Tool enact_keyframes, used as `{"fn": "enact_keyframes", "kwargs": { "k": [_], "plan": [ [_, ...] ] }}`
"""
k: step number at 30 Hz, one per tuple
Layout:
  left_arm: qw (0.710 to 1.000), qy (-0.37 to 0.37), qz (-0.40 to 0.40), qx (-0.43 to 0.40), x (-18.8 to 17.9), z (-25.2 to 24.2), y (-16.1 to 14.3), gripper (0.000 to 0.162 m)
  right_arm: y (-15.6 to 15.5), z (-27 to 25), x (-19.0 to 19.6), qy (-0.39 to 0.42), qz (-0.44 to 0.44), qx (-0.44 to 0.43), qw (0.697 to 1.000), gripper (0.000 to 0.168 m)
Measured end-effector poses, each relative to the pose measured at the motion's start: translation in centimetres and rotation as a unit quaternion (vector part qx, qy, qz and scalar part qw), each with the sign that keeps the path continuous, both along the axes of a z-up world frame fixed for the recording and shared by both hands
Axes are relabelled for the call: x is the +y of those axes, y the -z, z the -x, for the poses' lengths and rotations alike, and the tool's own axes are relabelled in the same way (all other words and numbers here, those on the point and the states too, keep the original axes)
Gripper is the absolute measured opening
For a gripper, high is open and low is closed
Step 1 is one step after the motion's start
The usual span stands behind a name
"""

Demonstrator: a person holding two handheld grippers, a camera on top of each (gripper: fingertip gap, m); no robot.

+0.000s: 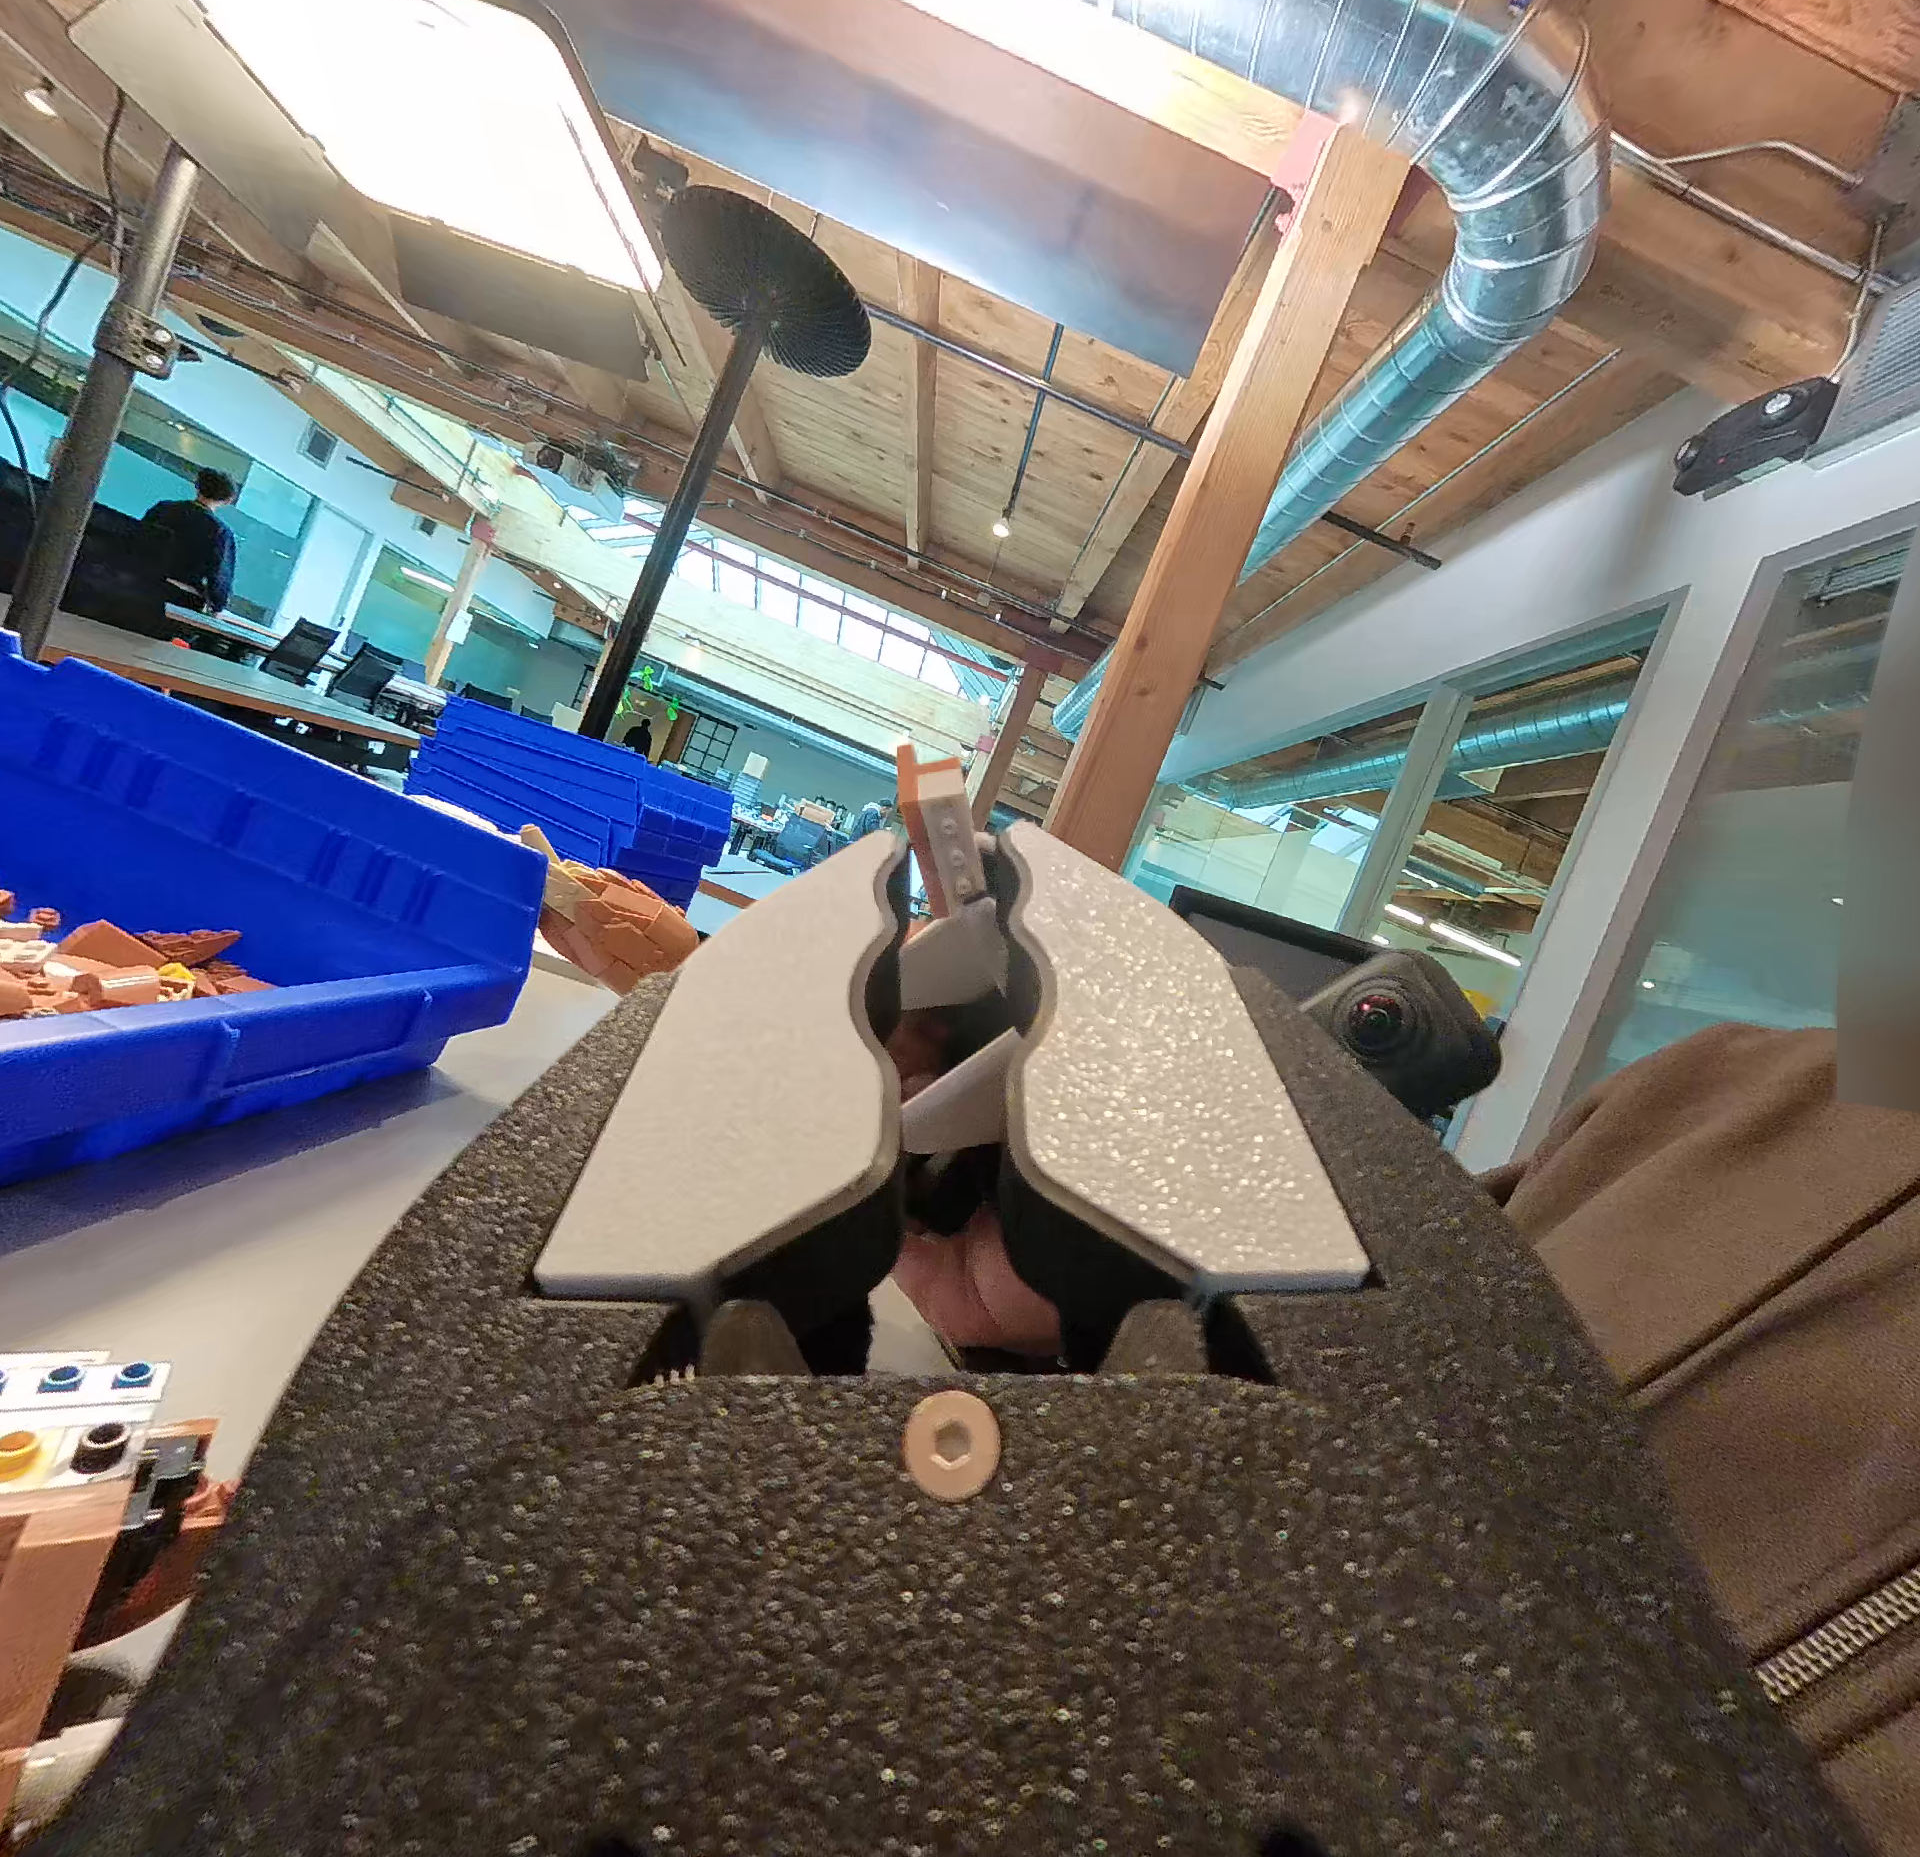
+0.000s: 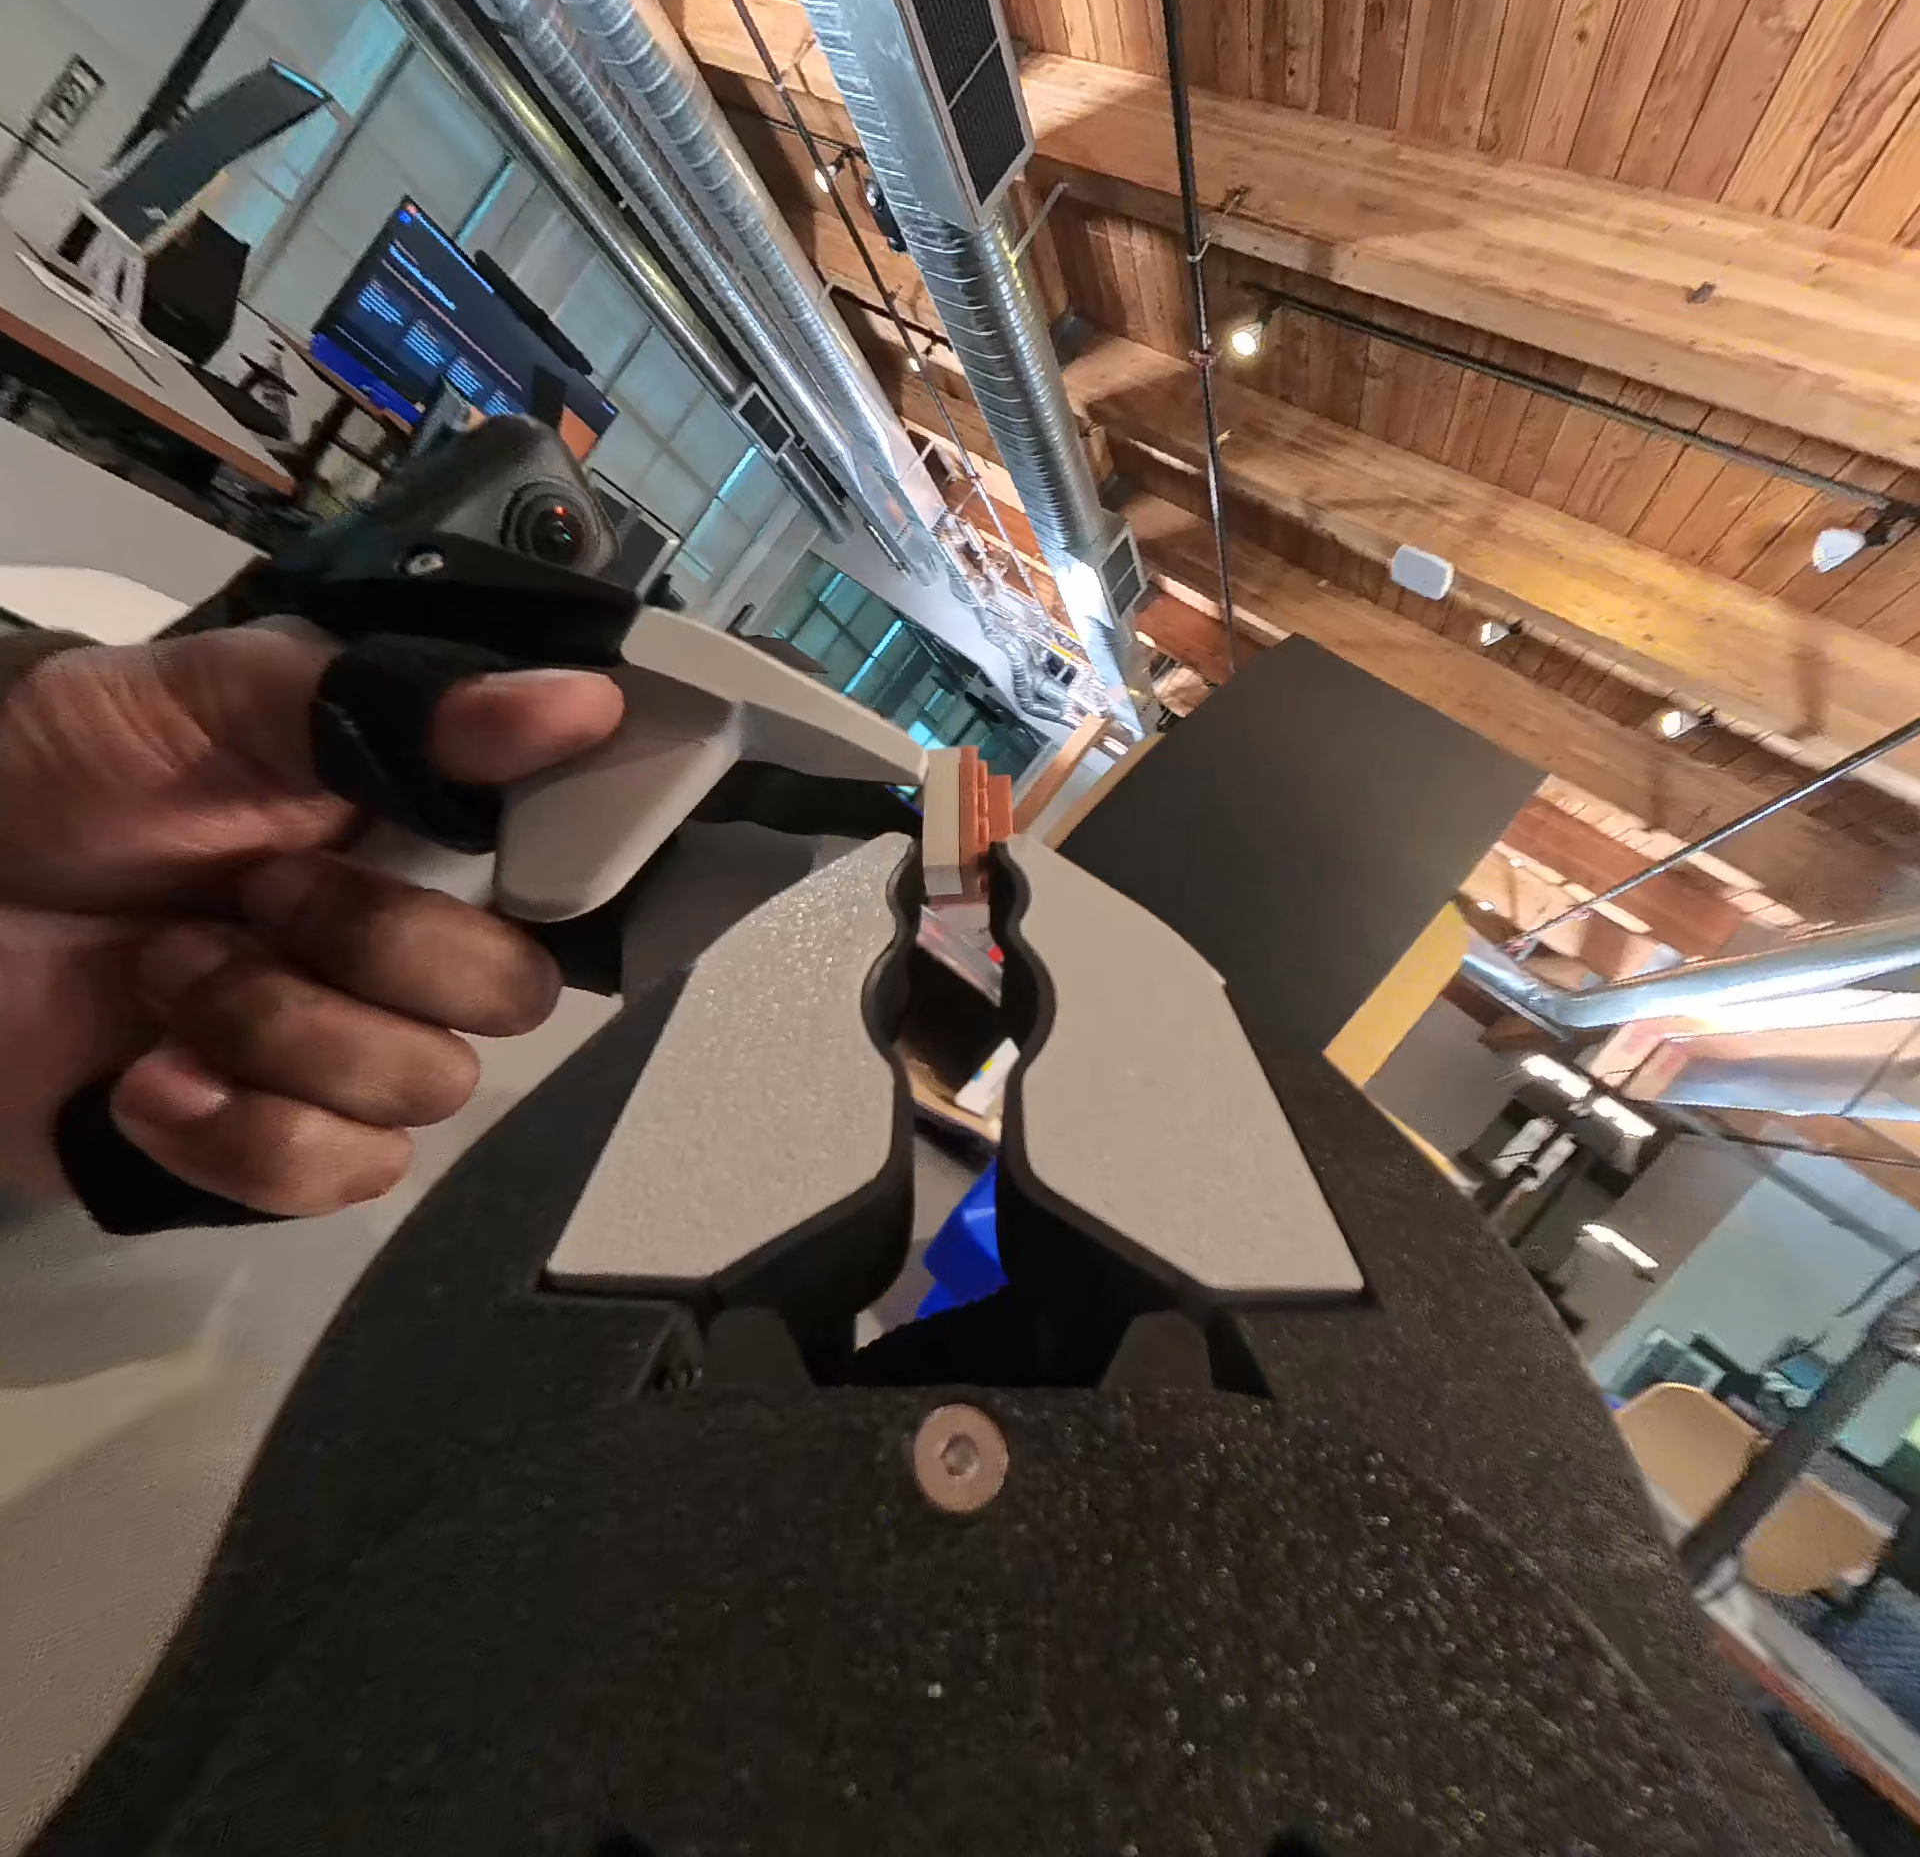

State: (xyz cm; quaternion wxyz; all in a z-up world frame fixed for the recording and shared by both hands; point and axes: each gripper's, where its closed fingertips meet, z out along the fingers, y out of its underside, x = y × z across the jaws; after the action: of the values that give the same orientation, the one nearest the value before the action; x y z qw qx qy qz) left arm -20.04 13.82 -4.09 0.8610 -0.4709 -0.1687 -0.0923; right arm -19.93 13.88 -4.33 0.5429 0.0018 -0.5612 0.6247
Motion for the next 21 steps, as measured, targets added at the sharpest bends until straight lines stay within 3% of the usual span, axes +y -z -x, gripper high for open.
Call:
{"fn": "enact_keyframes", "kwargs": {
  "k": [7, 10, 14, 21],
  "plan": [
    [0.999, 0.003, 0.011, 0.04, 0.3, -1.1, -0.2, 0.012, 0.2, -1.1, -1.0, 0.016, -0.036, 0.058, 0.998, 0.011],
    [0.996, -0.011, 0.024, 0.083, 0.1, -1.8, -0.6, 0.011, -0.3, -2.4, -0.7, -0.079, 0.001, 0.017, 0.997, 0.011],
    [0.988, -0.002, 0.034, 0.149, -0.1, -3.4, -1.3, 0.012, -2.0, -3.1, 1.4, -0.203, 0.082, -0.076, 0.973, 0.009],
    [0.956, 0.002, 0.11, 0.273, 1.8, -6.2, -0.2, 0.012, -1.2, -5.5, 0.4, -0.294, -0.014, -0.136, 0.946, 0.005]
  ]
}}
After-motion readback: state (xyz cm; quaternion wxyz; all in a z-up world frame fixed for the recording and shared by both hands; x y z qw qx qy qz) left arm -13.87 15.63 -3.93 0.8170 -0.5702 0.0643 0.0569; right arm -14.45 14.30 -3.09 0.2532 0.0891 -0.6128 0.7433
